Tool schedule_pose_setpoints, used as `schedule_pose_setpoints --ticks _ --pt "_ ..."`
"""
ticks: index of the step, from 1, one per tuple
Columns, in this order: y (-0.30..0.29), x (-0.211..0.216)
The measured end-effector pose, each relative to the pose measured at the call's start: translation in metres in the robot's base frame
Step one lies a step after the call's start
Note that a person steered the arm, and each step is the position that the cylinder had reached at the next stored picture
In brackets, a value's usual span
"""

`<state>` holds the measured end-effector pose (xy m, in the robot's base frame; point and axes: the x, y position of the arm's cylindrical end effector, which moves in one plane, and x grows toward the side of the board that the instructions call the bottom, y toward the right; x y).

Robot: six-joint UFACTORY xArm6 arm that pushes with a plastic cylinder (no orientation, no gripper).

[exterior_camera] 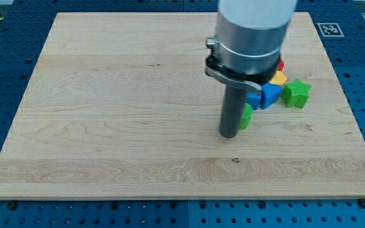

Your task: Slide the green circle into the triangle

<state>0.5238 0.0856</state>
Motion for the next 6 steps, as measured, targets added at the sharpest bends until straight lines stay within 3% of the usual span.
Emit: schedule_pose_setpoints --ticks 2,3,4,6 --pt "0.007 0.023" --pt "-0.027 0.014" --pt "-0.033 -0.021" --pt "-0.003 -0.029"
